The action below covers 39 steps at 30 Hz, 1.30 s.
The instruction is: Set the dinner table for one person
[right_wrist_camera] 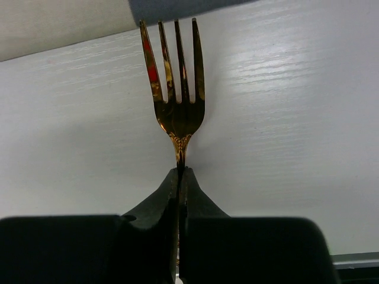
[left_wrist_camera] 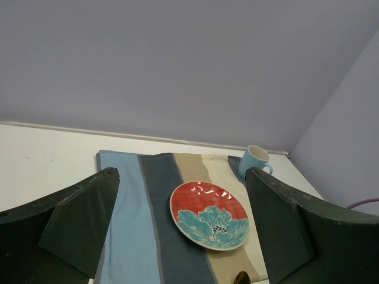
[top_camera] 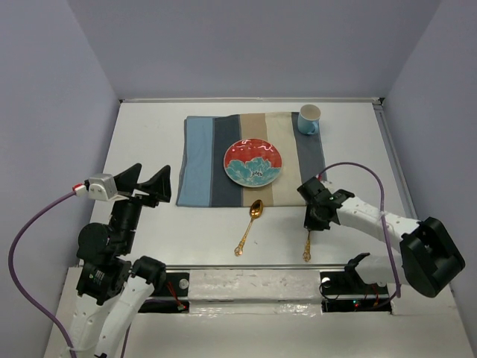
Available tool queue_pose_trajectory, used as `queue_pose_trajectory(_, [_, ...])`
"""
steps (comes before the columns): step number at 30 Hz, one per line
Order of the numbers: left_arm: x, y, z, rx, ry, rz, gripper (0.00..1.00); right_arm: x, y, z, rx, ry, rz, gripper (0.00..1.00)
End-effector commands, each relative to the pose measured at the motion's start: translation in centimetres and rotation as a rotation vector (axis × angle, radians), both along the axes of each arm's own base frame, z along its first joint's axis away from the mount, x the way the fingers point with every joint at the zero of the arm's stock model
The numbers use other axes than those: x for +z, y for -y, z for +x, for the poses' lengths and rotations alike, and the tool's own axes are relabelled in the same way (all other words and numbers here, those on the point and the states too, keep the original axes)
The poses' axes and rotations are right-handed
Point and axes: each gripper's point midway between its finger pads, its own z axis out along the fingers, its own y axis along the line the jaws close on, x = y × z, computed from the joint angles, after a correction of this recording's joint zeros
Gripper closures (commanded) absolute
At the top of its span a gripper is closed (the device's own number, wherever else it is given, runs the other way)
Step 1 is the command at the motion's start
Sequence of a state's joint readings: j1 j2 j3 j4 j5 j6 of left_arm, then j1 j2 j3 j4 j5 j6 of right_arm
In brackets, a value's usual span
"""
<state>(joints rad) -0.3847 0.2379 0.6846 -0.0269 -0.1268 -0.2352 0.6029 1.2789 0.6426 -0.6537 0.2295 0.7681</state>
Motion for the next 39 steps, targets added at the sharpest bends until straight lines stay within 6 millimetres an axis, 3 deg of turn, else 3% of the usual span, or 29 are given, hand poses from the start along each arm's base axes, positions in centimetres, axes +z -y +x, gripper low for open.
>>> queue_pose_trajectory(1, [1.8, -0.3, -0.6, 0.004, 0.061, -0.017, 0.01, 3.8, -1.2, 1.6, 0.009, 0.126, 0.065, 1.0])
queue_pose_trajectory(7, [1.6, -0.3, -0.4, 0.007, 0.054, -0.014, 0.01, 8.3, -4.3, 4.0, 0.065, 0.245, 0.144, 1.0])
queue_pose_trajectory(9, [1.6, -0.3, -0.3, 0.007, 0.051, -0.013, 0.01, 10.8, -7.0, 5.6, 0.114, 0.306, 0.189, 1.0])
queue_pose_trajectory(10, [1.6, -0.3, -0.3, 0.009, 0.052, -0.012, 0.01, 10.6, -8.5, 6.7, 0.143, 0.313, 0.192, 1.0])
queue_pose_trajectory(11, [1.5, -0.2, -0.2, 0.009, 0.048, -0.012, 0.01, 12.7, -10.6, 8.2, 0.166, 0.362, 0.232, 1.0])
queue_pose_trajectory(12, [1.4, -0.2, -0.1, 0.007, 0.044, -0.01, 0.01, 13.4, -12.2, 9.1, 0.189, 0.382, 0.247, 1.0])
queue_pose_trajectory(14, [1.2, -0.1, 0.2, 0.009, 0.034, -0.006, 0.01, 12.6, -15.7, 11.5, 0.231, 0.396, 0.238, 1.0])
queue_pose_trajectory(15, [0.9, 0.0, 0.5, 0.01, 0.023, -0.002, 0.01, 15.4, -18.6, 13.3, 0.246, 0.463, 0.304, 1.0])
queue_pose_trajectory(16, [0.7, 0.1, 0.7, 0.009, 0.012, 0.003, 0.01, 13.6, -21.0, 14.0, 0.276, 0.423, 0.32, 1.0])
queue_pose_trajectory(17, [0.5, 0.2, 0.9, 0.009, 0.005, 0.006, 0.01, 13.9, -22.5, 15.1, 0.285, 0.435, 0.348, 1.0])
queue_pose_trajectory(18, [0.4, 0.3, 1.0, 0.007, 0.0, 0.007, 0.01, 16.4, -25.0, 16.7, 0.3, 0.497, 0.407, 1.0])
queue_pose_trajectory(19, [0.3, 0.3, 1.1, 0.008, -0.004, 0.008, 0.01, 13.8, -26.3, 17.8, 0.306, 0.459, 0.38, 1.0])
queue_pose_trajectory(20, [0.2, 0.3, 1.2, 0.01, -0.007, 0.011, 0.01, 16.2, -27.5, 18.1, 0.317, 0.496, 0.419, 1.0])
queue_pose_trajectory(21, [0.2, 0.4, 1.3, 0.007, -0.01, 0.011, 0.01, 13.6, -28.6, 19.0, 0.321, 0.456, 0.396, 1.0])
queue_pose_trajectory(22, [0.2, 0.3, 1.3, 0.01, -0.011, 0.011, 0.01, 15.1, -30.1, 20.1, 0.321, 0.484, 0.433, 1.0])
queue_pose_trajectory(23, [0.0, 0.5, 1.4, 0.006, -0.015, 0.015, 0.01, 13.1, -31.4, 20.3, 0.331, 0.458, 0.423, 1.0])
queue_pose_trajectory(25, [0.0, 0.6, 1.4, 0.001, -0.017, 0.014, 0.01, 12.7, -32.6, 21.1, 0.332, 0.458, 0.439, 1.0])
queue_pose_trajectory(26, [0.0, 0.6, 1.5, -0.001, -0.018, 0.015, 0.01, 13.8, -33.6, 21.9, 0.334, 0.481, 0.465, 1.0])
queue_pose_trajectory(27, [-0.1, 0.7, 1.5, -0.002, -0.019, 0.016, 0.01, 11.9, -34.1, 22.2, 0.334, 0.457, 0.449, 1.0])
queue_pose_trajectory(28, [-0.1, 0.7, 1.5, -0.002, -0.02, 0.018, 0.01, 12.8, -34.9, 22.7, 0.338, 0.471, 0.473, 1.0])
queue_pose_trajectory(29, [-0.1, 0.7, 1.5, -0.002, -0.019, 0.018, 0.01, 12.5, -35.2, 22.9, 0.341, 0.467, 0.474, 1.0])
queue_pose_trajectory(30, [-0.1, 0.7, 1.5, -0.002, -0.019, 0.016, 0.01, 10.9, -35.4, 23.0, 0.341, 0.444, 0.459, 1.0])
queue_pose_trajectory(37, [-0.1, 0.7, 1.5, -0.003, -0.018, 0.019, 0.01, 9.8, -36.1, 23.9, 0.338, 0.441, 0.439, 1.0])
queue_pose_trajectory(39, [-0.1, 0.7, 1.5, -0.002, -0.018, 0.019, 0.01, 8.5, -36.0, 24.0, 0.337, 0.422, 0.419, 1.0])
